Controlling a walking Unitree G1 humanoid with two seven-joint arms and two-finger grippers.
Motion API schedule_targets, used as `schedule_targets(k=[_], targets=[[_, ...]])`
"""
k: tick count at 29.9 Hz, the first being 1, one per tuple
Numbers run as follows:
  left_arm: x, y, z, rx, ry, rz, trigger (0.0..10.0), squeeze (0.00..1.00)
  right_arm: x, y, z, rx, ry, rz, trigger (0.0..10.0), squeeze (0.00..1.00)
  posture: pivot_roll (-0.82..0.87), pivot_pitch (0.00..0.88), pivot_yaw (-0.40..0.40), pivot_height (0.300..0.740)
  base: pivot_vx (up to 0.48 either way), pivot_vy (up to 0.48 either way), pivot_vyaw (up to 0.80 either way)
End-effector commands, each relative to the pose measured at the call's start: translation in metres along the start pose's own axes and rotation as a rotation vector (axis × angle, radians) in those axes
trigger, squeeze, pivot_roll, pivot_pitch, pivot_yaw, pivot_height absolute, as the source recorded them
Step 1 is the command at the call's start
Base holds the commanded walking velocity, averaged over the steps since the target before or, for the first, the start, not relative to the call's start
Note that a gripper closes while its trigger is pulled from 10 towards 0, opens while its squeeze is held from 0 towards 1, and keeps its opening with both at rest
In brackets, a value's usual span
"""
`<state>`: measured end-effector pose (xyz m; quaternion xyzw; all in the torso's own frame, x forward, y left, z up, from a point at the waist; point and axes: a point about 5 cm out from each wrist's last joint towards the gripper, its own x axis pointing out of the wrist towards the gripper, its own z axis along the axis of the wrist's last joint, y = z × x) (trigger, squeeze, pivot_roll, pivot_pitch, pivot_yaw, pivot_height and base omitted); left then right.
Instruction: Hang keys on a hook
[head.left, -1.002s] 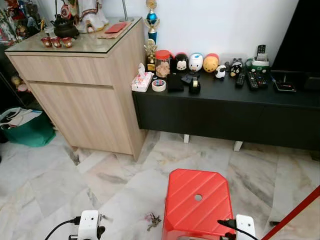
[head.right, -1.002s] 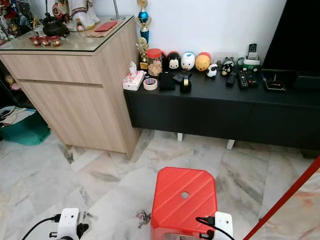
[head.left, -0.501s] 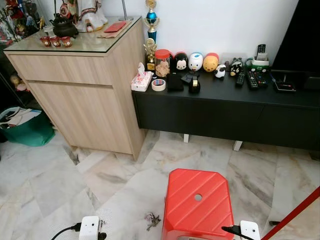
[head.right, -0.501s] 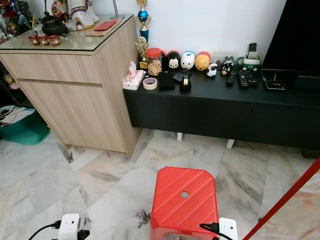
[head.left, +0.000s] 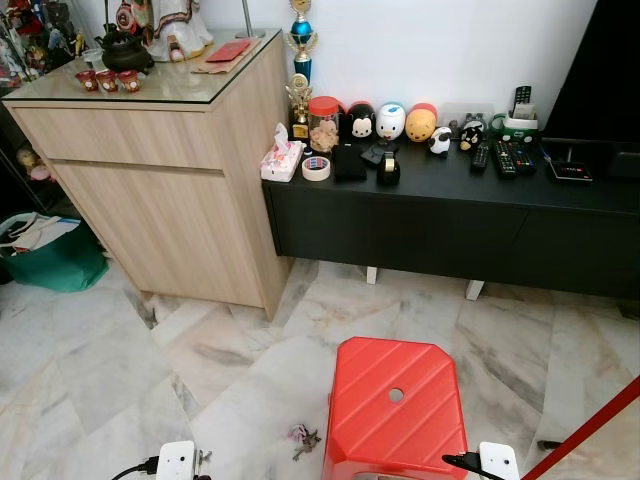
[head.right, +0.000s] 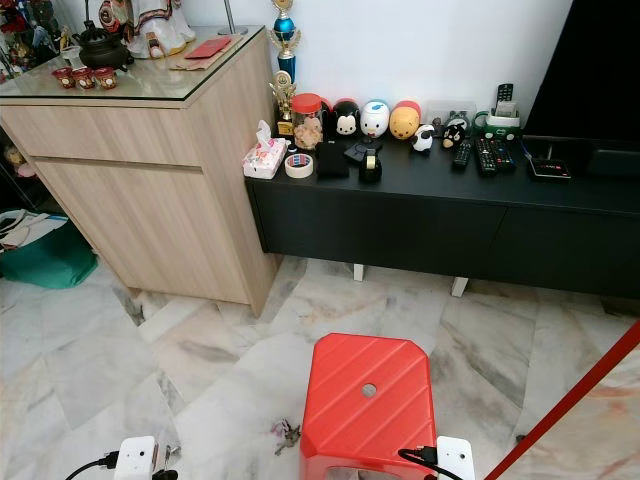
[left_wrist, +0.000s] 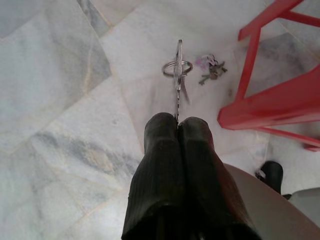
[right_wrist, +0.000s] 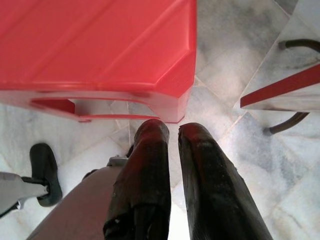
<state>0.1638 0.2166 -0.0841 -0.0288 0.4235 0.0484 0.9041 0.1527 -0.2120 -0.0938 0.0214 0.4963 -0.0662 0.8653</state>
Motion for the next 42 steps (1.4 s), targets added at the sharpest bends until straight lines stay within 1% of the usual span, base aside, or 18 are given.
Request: schedule_targets(k=[1,4,10,12,33,42], targets=[[-0.002,0.005,-0.005,0.005,0.031,0.01,10.0,0.0,0.0,0.003,-0.001,-0.016,0.005,0.006,10.0,0.0,-0.07,0.0,0.043,0.734,0.0,0.0,0.0],[-0.002,0.01,-0.006,0.002,0.039,0.017,10.0,0.0,0.0,0.003,-0.001,-0.01,0.007,0.004,10.0,0.0,-0.07,0.0,0.043,0.734,0.0,0.0,0.0],[-0.006,0.023,-0.01,-0.005,0.066,0.038,10.0,0.0,0.0,0.003,-0.001,-0.016,0.007,0.003,10.0,0.0,-0.07,0.0,0.044,0.734,-0.04,0.0,0.0],[-0.006,0.024,-0.011,-0.005,0.07,0.039,10.0,0.0,0.0,0.003,0.0,-0.018,0.007,0.004,10.0,0.0,-0.07,0.0,0.044,0.734,-0.244,0.0,0.0],[-0.009,0.018,-0.022,0.012,0.106,0.025,10.0,0.0,0.001,0.005,0.0,0.005,0.002,0.007,10.0,0.0,-0.06,0.0,0.04,0.734,-0.274,0.0,0.0],[-0.01,0.018,-0.027,0.024,0.116,0.019,10.0,0.0,0.0,0.006,-0.001,0.041,0.0,0.011,10.0,0.0,-0.06,0.0,0.041,0.734,-0.292,0.0,0.0]])
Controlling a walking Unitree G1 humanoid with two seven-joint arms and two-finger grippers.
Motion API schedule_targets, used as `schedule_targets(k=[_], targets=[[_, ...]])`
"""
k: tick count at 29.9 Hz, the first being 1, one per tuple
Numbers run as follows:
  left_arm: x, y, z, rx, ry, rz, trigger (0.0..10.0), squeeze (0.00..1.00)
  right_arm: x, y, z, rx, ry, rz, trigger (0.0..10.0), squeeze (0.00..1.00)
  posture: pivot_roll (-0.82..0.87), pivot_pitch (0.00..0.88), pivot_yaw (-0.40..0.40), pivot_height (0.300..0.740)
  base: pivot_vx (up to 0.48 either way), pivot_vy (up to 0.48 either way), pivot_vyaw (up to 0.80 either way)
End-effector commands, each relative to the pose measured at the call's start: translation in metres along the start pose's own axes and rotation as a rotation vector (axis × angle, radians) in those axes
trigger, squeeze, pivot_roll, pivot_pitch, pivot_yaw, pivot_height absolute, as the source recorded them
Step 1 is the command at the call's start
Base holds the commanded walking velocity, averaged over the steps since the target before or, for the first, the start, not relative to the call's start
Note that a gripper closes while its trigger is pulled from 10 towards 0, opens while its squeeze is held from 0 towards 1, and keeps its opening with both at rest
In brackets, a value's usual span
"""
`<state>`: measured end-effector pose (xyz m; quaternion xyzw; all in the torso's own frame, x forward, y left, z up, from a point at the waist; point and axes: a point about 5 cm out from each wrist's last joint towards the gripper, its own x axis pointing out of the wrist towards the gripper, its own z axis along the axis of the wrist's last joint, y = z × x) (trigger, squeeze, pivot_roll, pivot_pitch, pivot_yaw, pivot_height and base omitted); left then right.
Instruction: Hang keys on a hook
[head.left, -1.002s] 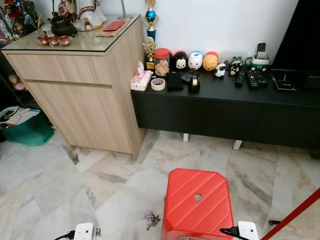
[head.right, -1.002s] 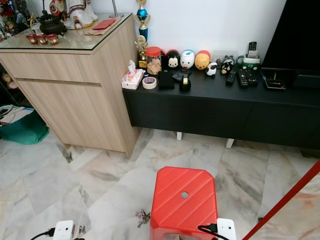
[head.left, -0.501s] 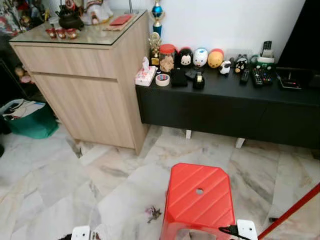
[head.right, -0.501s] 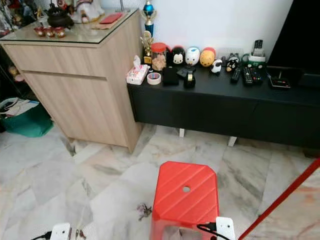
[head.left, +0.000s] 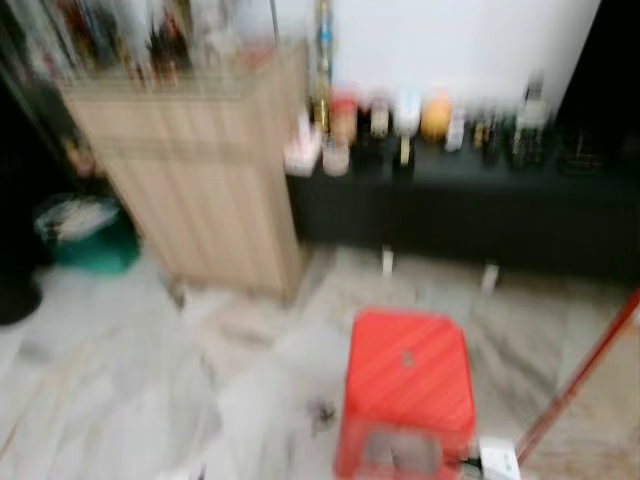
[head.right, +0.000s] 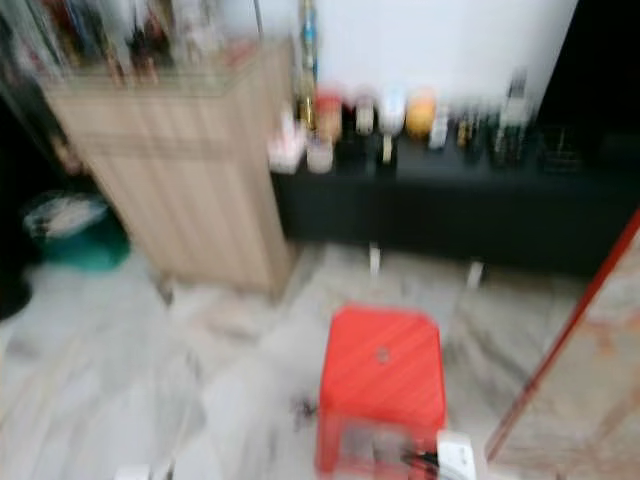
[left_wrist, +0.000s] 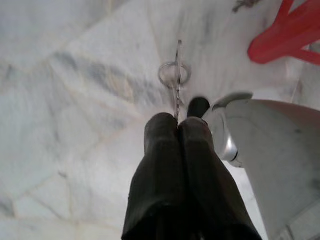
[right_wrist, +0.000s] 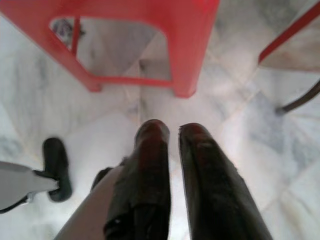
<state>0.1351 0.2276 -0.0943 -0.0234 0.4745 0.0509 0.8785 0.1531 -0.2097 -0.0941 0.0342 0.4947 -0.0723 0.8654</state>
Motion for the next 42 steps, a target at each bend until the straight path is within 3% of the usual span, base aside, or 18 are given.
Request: schedule_targets(k=[1,14,28,32,42], targets=[[-0.001,0.003,0.0,0.013,0.003,0.005,10.0,0.0,0.0,0.003,-0.001,0.014,0.002,0.008,10.0,0.0,-0.07,0.0,0.042,0.734,-0.296,0.0,0.0],[0.0,0.0,0.0,0.014,-0.01,-0.011,10.0,0.0,0.0,0.004,-0.002,0.02,0.0,0.01,10.0,0.0,-0.07,0.0,0.042,0.734,-0.293,0.0,0.0],[0.001,-0.002,0.005,-0.004,-0.032,-0.008,10.0,0.0,0.0,0.002,-0.001,0.015,0.007,-0.003,10.0,0.0,-0.07,0.0,0.031,0.734,0.0,0.0,0.0],[0.001,-0.001,0.006,-0.005,-0.035,-0.004,10.0,0.0,0.0,0.002,-0.001,0.012,0.012,-0.001,10.0,0.0,-0.07,0.0,0.029,0.734,0.0,0.0,-0.78],[0.004,-0.017,0.01,0.01,-0.047,-0.025,10.0,0.0,0.001,0.002,0.002,0.022,-0.004,-0.006,10.0,0.0,-0.06,0.0,0.026,0.734,0.0,-0.24,-0.15]])
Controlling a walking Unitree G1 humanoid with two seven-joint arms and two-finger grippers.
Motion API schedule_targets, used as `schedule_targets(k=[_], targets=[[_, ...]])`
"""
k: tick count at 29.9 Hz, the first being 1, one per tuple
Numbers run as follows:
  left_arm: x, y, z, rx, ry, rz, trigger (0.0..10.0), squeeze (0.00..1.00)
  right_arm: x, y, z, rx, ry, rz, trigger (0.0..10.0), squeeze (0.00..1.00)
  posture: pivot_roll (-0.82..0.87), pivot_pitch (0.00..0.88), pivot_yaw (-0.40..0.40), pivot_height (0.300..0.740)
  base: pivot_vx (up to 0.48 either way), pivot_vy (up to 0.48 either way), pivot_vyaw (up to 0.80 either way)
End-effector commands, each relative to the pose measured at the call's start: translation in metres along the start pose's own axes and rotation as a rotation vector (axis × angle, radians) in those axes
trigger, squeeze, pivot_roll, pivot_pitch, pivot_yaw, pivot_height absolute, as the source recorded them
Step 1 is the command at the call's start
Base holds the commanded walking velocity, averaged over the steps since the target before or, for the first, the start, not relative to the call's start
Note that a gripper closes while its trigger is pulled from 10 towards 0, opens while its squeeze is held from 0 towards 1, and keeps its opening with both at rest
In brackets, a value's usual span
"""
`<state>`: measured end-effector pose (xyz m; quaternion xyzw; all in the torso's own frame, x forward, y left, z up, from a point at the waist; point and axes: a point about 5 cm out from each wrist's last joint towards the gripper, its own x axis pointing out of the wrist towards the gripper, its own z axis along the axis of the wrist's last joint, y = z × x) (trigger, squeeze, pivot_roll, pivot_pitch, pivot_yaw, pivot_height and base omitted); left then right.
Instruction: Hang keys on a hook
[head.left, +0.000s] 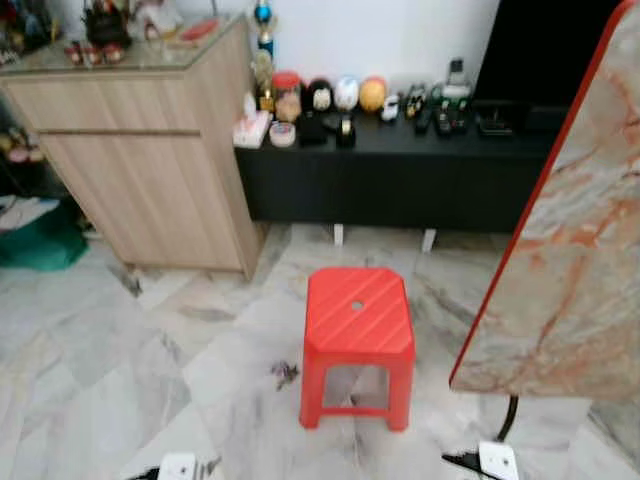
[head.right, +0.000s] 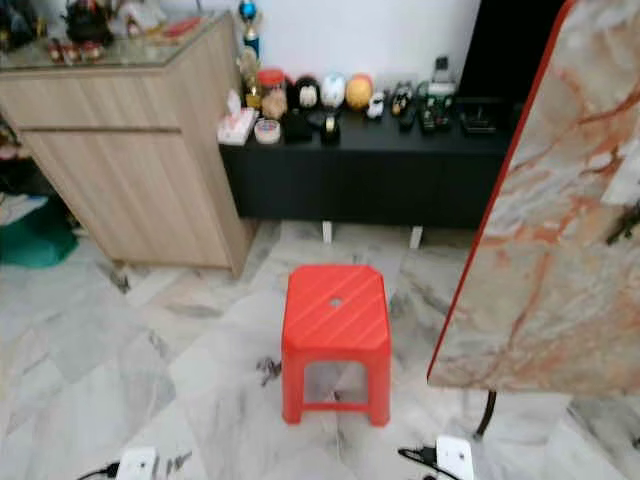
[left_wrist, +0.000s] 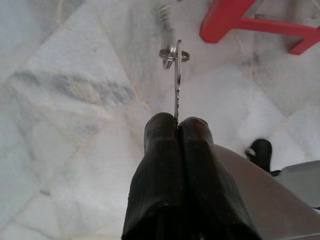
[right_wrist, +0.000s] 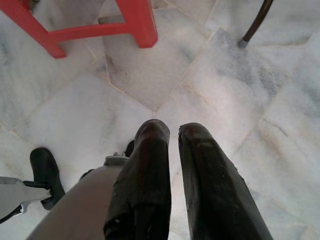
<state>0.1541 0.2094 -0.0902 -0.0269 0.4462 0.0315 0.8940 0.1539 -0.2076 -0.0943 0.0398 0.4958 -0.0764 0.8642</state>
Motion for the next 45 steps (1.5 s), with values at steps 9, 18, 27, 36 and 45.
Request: schedule_targets(k=[9,18,27,36,45], targets=[[-0.001,0.0,-0.004,-0.003,0.008,0.006,10.0,0.0,0.0,0.001,0.001,0.017,0.003,0.003,10.0,0.0,-0.06,0.0,0.026,0.734,0.0,-0.48,-0.18],[-0.001,0.002,-0.003,0.0,0.006,0.01,10.0,0.0,0.0,0.001,0.001,0.0,0.009,0.007,10.0,0.0,-0.06,0.0,0.027,0.734,0.0,-0.373,-0.78],[-0.001,0.001,-0.003,0.002,0.005,0.01,10.0,0.0,0.0,0.002,0.0,0.005,0.015,0.01,10.0,0.0,-0.05,0.0,0.028,0.734,0.0,-0.061,-0.78],[0.0,-0.003,0.001,0.012,-0.013,0.0,10.0,0.0,0.0,0.002,0.001,0.012,0.001,0.012,10.0,0.0,-0.05,0.0,0.028,0.734,0.0,-0.06,-0.34],[0.001,-0.003,0.004,0.025,-0.025,-0.006,10.0,0.0,0.0,0.002,0.001,0.015,0.002,0.012,10.0,0.0,-0.05,0.0,0.029,0.734,0.0,-0.373,0.0]])
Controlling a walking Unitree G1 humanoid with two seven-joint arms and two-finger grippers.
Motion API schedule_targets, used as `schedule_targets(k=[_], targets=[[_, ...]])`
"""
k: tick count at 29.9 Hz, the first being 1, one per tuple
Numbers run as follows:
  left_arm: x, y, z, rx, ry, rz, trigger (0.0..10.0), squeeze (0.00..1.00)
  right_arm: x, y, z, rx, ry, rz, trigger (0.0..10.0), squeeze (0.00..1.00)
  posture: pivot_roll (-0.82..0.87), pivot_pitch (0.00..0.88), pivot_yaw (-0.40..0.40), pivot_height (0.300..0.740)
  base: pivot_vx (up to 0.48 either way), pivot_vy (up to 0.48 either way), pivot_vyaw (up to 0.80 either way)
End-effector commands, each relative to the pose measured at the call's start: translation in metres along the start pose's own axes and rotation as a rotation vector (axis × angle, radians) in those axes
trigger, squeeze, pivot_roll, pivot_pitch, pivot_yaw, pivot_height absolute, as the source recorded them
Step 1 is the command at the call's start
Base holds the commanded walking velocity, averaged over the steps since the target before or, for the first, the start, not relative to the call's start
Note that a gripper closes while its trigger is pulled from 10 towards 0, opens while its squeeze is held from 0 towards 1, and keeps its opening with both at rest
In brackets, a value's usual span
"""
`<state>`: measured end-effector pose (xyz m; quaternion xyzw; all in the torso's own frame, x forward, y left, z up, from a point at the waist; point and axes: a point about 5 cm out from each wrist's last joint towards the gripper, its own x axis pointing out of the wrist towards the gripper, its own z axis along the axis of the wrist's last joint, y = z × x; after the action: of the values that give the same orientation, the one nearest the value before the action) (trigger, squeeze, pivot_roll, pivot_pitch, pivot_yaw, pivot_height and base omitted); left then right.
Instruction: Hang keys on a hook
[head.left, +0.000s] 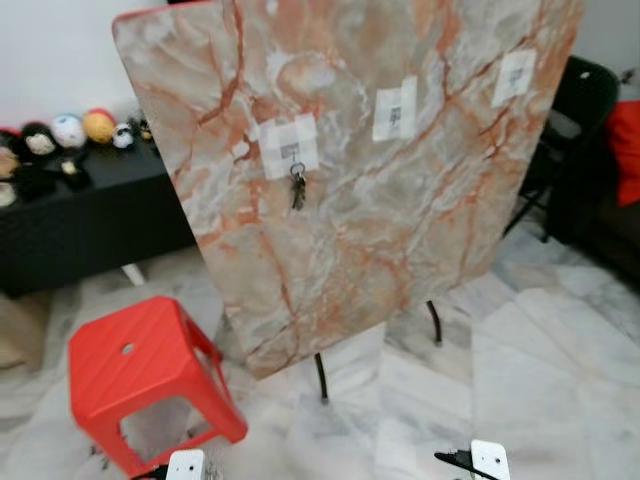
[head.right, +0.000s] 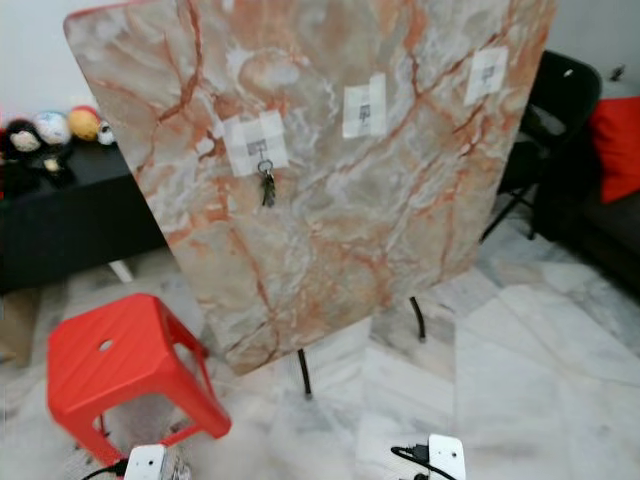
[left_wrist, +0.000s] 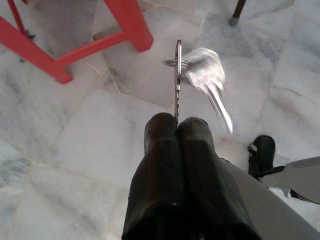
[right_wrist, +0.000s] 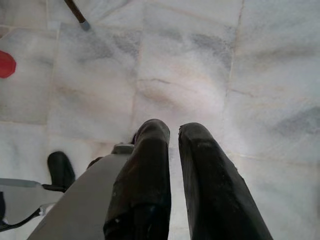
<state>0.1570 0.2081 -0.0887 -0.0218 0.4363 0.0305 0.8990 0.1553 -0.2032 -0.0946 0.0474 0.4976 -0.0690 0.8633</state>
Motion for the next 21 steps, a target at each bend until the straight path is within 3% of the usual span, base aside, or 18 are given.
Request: schedule_targets(k=[1,7,13,16,21], targets=[[0.0,-0.001,0.001,0.015,-0.002,-0.008,10.0,0.0,0.0,-0.002,0.001,0.01,-0.004,-0.008,10.0,0.0,-0.05,0.0,0.029,0.734,0.0,-0.405,0.0],[0.001,-0.002,0.001,0.029,0.001,-0.008,10.0,0.0,0.0,-0.003,-0.001,0.014,0.014,-0.017,10.0,0.0,-0.05,0.0,0.03,0.734,0.0,-0.387,0.0],[0.001,-0.002,0.004,0.044,-0.01,-0.002,10.0,0.0,0.0,-0.002,-0.002,0.006,0.016,-0.014,10.0,0.0,-0.05,0.0,0.03,0.734,0.0,-0.48,-0.76],[0.002,-0.001,0.011,0.057,-0.041,0.007,10.0,0.0,0.0,-0.003,-0.002,0.011,0.015,-0.014,10.0,0.0,-0.05,0.0,0.031,0.734,0.0,0.0,-0.62],[0.007,0.002,0.056,0.14,-0.23,-0.019,10.0,0.0,-0.001,-0.003,-0.003,0.004,0.012,-0.015,10.0,0.0,-0.05,0.0,0.032,0.734,0.0,0.0,0.0]])
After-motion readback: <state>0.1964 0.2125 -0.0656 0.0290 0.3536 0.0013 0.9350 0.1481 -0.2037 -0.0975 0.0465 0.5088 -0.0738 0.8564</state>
